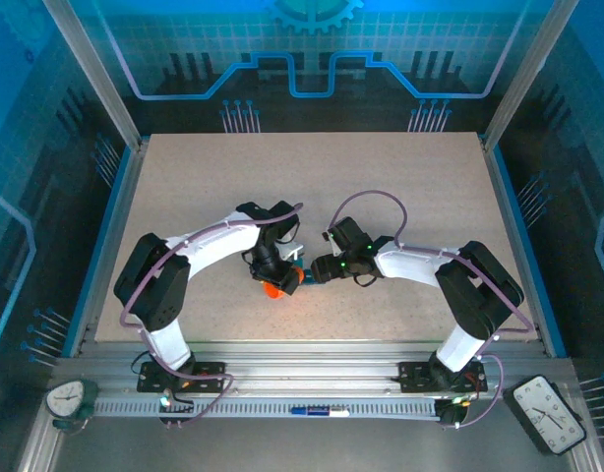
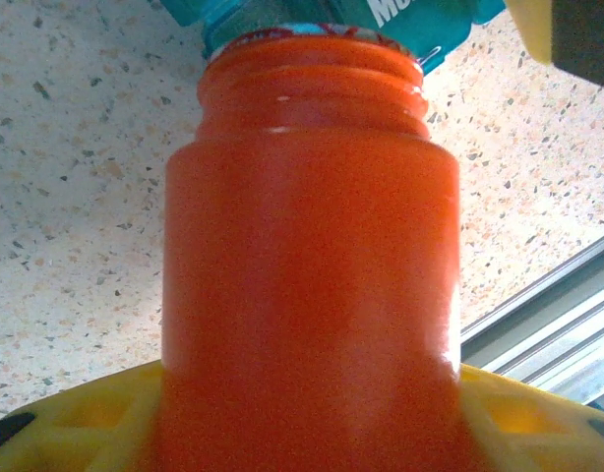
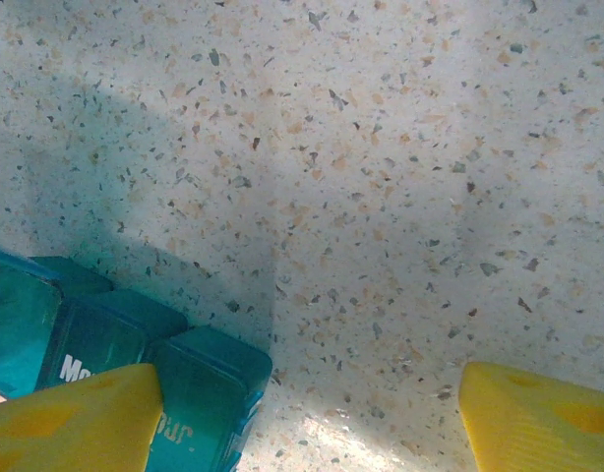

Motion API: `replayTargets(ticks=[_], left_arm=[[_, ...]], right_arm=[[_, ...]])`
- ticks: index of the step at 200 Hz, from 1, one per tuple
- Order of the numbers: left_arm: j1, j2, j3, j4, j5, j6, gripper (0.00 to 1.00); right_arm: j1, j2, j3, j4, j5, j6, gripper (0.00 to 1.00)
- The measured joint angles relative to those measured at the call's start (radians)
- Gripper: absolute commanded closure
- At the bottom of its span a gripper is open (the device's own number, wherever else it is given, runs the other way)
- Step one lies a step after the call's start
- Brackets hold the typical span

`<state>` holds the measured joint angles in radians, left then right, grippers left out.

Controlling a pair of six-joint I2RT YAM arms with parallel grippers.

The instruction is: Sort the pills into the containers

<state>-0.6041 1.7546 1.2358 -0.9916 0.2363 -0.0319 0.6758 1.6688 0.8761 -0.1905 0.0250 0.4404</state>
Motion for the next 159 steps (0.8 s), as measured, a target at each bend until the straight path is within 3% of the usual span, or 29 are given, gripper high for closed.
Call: replayTargets(ticks=[159], left_arm=[[0.000,0.071,0.104,-0.093,-0.009,0.042,1.00]], right_arm=[[0.000,0.000,-0.013,0.027,-0.004,0.004,0.20]])
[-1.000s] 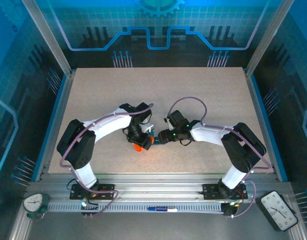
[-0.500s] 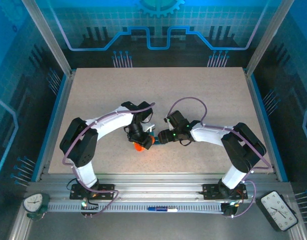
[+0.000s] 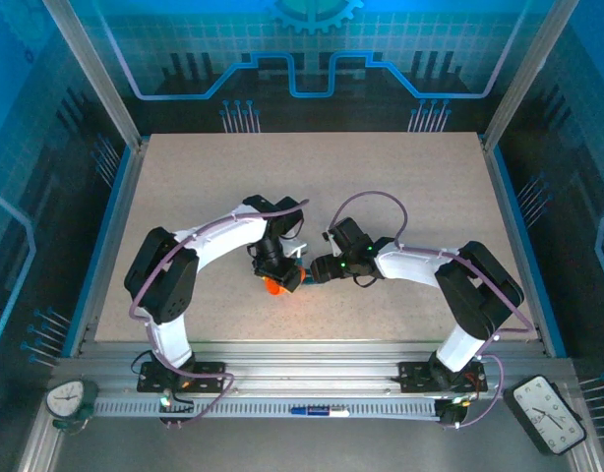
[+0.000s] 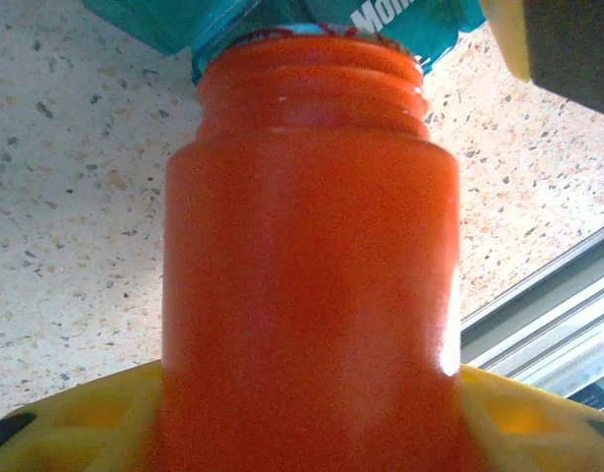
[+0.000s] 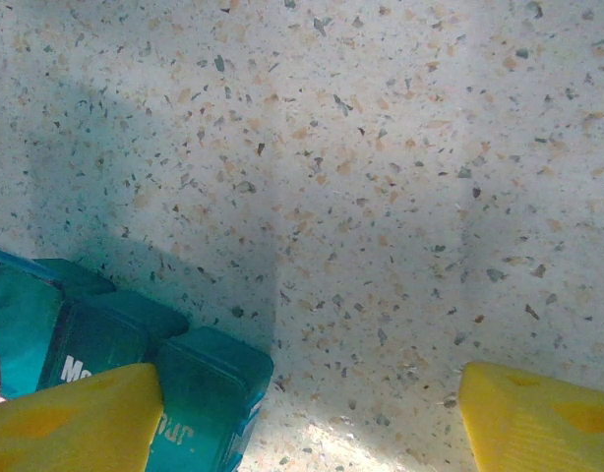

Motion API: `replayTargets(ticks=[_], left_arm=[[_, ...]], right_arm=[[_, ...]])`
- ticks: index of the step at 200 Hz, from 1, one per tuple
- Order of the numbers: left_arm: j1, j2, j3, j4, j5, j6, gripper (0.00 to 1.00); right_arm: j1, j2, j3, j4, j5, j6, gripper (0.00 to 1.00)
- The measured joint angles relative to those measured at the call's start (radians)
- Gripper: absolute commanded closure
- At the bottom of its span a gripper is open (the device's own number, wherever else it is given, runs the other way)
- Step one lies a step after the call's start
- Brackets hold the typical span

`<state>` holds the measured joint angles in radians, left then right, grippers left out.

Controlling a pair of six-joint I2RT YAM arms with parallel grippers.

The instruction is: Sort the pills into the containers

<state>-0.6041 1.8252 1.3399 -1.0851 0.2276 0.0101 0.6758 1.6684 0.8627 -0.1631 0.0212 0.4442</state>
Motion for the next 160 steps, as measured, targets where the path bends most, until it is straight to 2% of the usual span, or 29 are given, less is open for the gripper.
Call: replayTargets(ticks=[160], left_arm=[[0.000,0.042,0.052,-0.069,-0.018,0.042,1.00]], right_arm=[[0.000,0.000,-0.006,0.015,-0.003,0.003,0.20]])
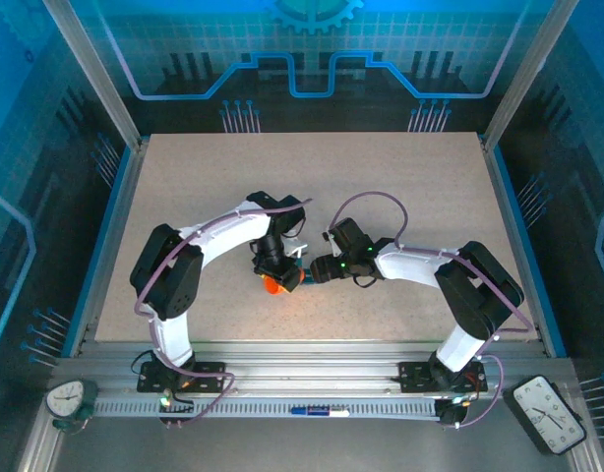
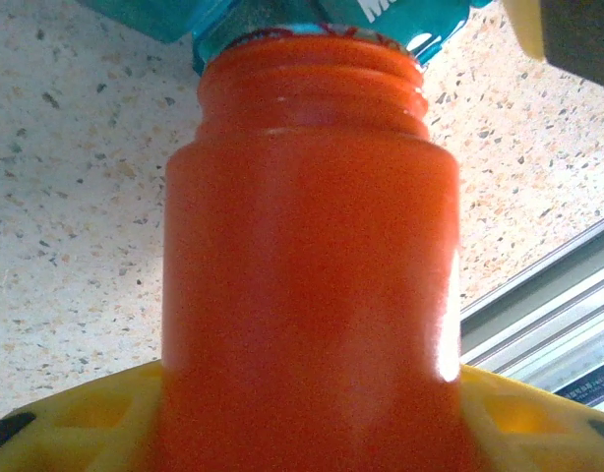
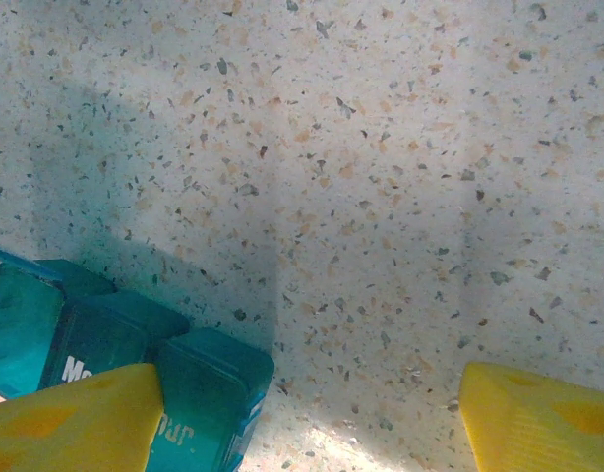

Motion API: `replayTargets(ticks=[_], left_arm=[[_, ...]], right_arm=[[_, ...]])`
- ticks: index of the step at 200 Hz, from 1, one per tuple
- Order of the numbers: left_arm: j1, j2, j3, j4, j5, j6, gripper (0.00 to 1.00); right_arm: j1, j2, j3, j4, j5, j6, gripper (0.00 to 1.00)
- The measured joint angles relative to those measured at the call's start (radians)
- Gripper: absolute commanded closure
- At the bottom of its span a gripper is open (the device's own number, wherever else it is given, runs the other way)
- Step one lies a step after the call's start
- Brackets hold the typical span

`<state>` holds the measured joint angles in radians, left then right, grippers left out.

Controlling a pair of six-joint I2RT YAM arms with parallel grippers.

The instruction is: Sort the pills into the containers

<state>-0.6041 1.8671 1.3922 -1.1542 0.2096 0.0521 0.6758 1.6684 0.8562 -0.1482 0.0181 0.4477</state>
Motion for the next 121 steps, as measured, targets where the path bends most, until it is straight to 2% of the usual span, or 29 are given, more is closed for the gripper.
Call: replayTargets(ticks=[121], left_arm=[[0.000,0.049,0.060,-0.046,-0.024,0.029,1.00]], right_arm=[[0.000,0.000,-0.005,0.008,-0.001,0.000,0.20]])
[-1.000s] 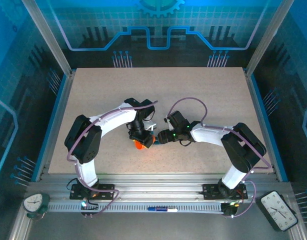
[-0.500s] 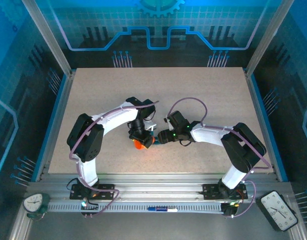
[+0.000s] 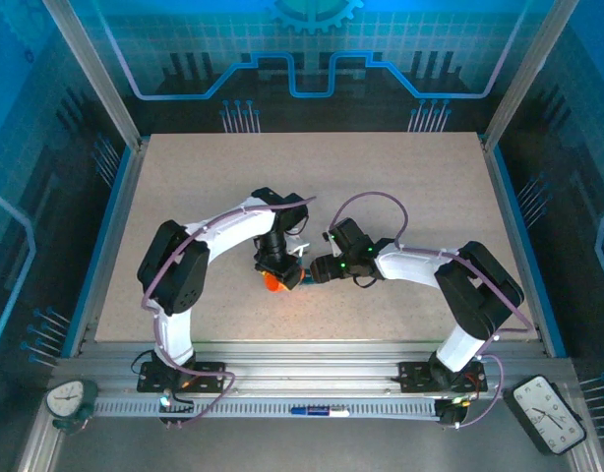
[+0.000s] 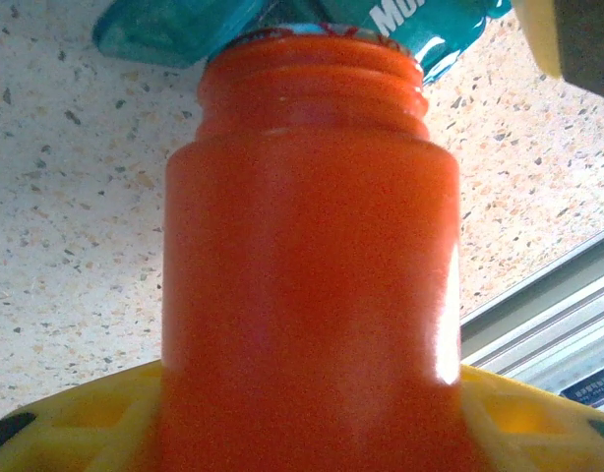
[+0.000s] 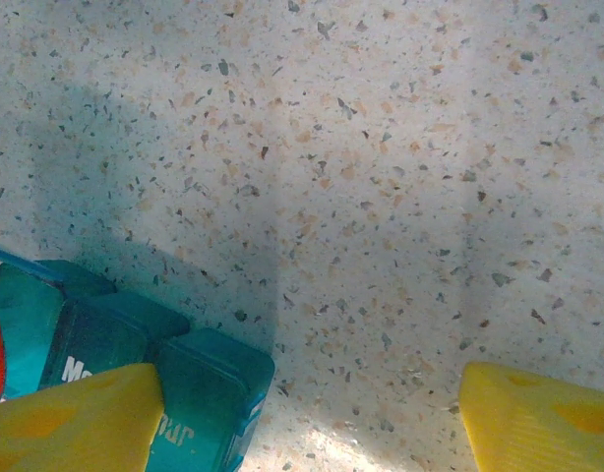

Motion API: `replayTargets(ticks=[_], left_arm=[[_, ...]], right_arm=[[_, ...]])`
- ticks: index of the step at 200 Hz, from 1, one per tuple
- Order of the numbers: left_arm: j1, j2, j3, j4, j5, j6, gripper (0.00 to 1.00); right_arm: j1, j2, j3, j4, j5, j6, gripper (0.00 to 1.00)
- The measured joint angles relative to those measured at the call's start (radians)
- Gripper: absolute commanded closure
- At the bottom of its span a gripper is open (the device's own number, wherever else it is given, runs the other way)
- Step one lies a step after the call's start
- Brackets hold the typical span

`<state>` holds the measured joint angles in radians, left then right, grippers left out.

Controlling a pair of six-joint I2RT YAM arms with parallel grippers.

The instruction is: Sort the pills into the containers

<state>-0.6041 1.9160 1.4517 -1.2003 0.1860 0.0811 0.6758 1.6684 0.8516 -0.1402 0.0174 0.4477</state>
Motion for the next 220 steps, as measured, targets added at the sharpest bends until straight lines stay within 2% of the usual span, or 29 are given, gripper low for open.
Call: replayTargets(ticks=[220], left_arm=[[0.000,0.035,0.051,-0.048,-0.033,0.005,1.00]], right_arm=[[0.000,0.014,0.000,0.029,-0.018,0.004,0.20]])
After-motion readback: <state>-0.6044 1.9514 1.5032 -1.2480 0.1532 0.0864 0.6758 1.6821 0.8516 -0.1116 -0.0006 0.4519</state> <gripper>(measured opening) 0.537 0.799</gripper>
